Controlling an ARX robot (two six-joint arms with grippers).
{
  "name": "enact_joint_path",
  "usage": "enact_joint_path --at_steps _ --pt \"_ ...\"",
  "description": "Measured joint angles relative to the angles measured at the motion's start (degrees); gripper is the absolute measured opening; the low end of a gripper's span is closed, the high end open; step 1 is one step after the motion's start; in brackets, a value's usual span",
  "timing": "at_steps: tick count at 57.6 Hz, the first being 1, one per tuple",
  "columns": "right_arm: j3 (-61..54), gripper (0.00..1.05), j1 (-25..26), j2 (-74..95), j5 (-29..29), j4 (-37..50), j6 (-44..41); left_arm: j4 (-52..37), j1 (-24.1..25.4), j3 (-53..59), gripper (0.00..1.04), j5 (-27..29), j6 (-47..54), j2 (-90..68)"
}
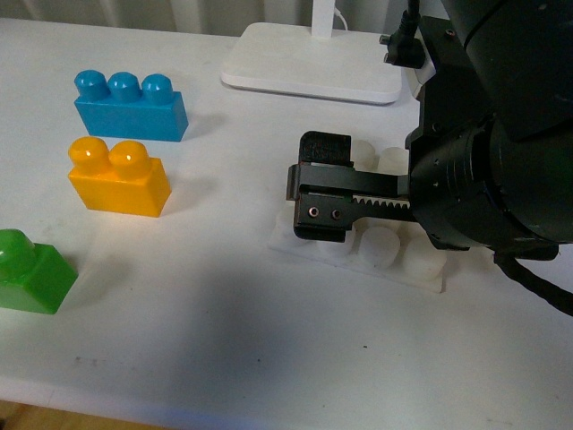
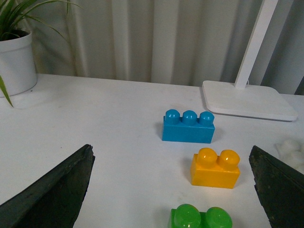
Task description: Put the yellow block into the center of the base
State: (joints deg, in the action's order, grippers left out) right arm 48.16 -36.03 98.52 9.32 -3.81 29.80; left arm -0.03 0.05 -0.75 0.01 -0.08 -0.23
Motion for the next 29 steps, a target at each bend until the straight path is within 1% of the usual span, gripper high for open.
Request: enact_joint_path --at_steps 14,29 --pt "0.33 0.96 0.44 -0.55 -0.81 -0.33 -0.9 0.0 0.0 0.0 0.98 -0.02 0.0 0.0" --pt "-1.44 0.96 4.28 -5.49 -3.21 -0.94 -3.58 0.0 0.0 0.0 0.98 -0.02 0.0 0.0"
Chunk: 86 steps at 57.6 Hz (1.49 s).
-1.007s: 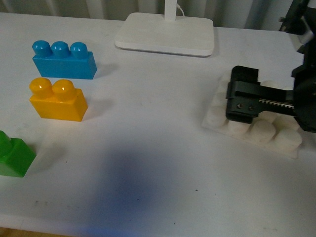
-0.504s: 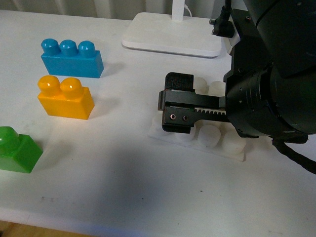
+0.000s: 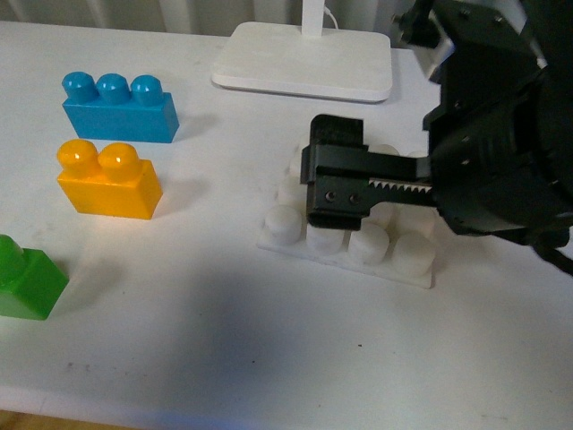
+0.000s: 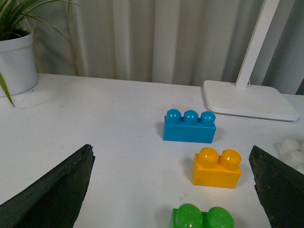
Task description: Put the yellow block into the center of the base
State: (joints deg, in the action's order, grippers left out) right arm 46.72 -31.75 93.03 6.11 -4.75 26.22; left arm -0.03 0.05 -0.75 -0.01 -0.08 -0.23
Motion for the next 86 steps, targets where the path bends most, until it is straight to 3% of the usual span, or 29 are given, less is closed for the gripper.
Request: enact_joint_path --at_steps 12,27,46,54,64,81,83,86 --pt "-2.32 0.96 6.62 -9.25 -2.25 0.96 -4.74 0.0 0.0 0.0 0.98 0.02 0.0 0.0" --pt "-8.48 0.96 21.99 -26.29 -9.03 3.78 -15.78 0.0 -0.02 0.0 0.98 0.0 0.0 0.0" --pt "-17.73 0.96 42.38 -44.3 -21.49 7.67 -18.05 0.0 0.0 0.0 0.98 0.02 0.0 0.0" --pt "-19.12 0.96 44.81 -46.29 -21.7 7.74 -17.88 0.0 -0.02 0.0 0.98 0.0 0.0 0.0" --pt "-29.53 0.68 42.27 -49.72 -16.02 29.66 -23.82 0.0 -0.02 0.0 0.98 0.02 0.0 0.0" --pt "-37.94 0.13 37.75 -58.1 -11.72 30.49 -25.83 0.0 -0.02 0.0 0.98 0.02 0.0 0.0" --pt "-38.91 0.02 35.8 -59.74 -8.52 29.88 -25.9 0.0 -0.02 0.0 0.98 0.02 0.0 0.0" --pt "-40.19 0.01 32.74 -61.81 -6.38 29.14 -26.03 0.0 -0.02 0.0 0.98 0.02 0.0 0.0"
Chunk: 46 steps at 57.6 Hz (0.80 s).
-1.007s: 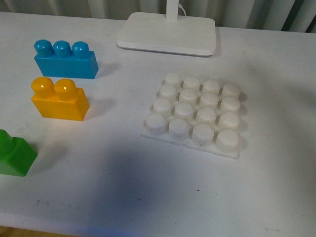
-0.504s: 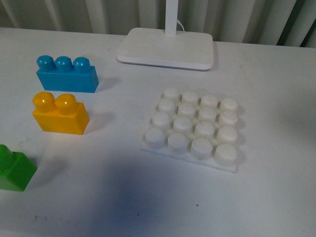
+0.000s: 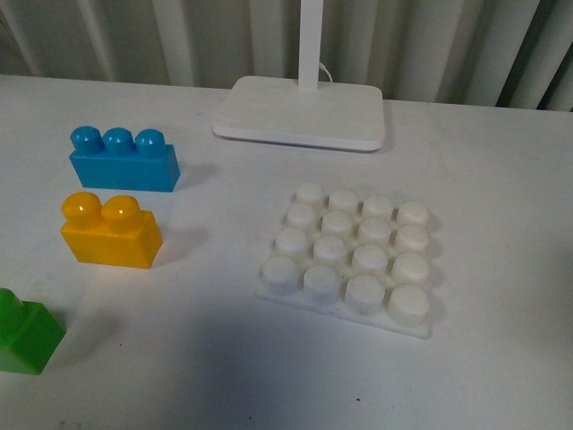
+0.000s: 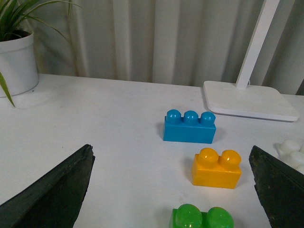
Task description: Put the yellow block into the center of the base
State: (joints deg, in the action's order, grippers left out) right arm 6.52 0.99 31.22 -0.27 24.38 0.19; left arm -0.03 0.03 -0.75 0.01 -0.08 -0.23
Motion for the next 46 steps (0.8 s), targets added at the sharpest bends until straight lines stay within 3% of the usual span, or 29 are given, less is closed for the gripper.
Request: enact_joint_path --at_steps 46 --pt "-6.23 0.01 -0.79 -18.47 0.24 -11.37 -0.04 0.0 0.0 0.0 0.98 0.0 0.0 0.0"
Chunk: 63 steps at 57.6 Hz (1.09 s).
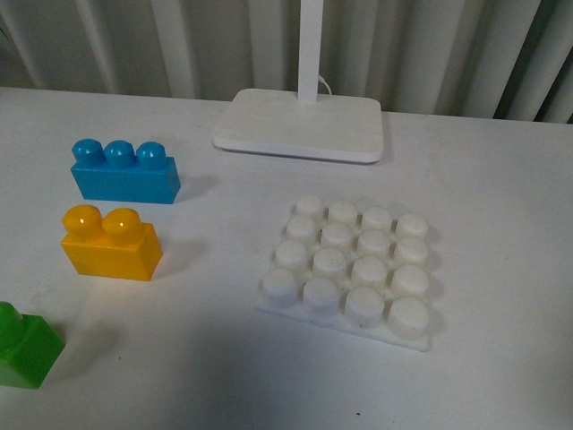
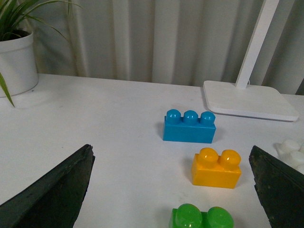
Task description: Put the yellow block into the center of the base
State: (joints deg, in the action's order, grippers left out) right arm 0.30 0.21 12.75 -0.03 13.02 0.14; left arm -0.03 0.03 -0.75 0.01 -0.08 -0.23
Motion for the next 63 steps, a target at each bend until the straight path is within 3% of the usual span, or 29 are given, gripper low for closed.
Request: enact_joint_path --at_steps 11,16,31,36,50,57,63 --pt "0.0 0.01 0.0 -2.73 0.0 -2.8 0.0 0.0 0.0 0.0 0.98 0.0 0.0 0.0" --pt "0.04 0.01 0.0 -9.7 0.0 -11.89 -0.02 0.0 0.0 0.0 0.98 0.0 0.0 0.0" --pt "0.04 0.01 0.0 -12.48 -0.02 -12.94 -0.02 0.0 0.0 0.0 0.98 0.0 0.02 0.0" --pt "0.04 0.22 0.0 -12.5 0.0 -12.94 -0.11 0.0 0.0 0.0 0.98 0.0 0.0 0.0" --pt "0.04 0.65 0.0 -12.5 0.0 -12.94 -0.11 -0.15 -0.63 -0.59 0.98 -1.97 0.11 -3.41" --pt "0.04 0.95 0.0 -12.5 -0.02 -12.94 -0.09 -5.86 0.09 -7.63 0.98 -11.82 9.27 -20.31" --pt "0.04 0.95 0.0 -12.5 0.0 -12.94 -0.09 -5.42 2.58 -14.6 0.98 -19.89 18.88 -31.19"
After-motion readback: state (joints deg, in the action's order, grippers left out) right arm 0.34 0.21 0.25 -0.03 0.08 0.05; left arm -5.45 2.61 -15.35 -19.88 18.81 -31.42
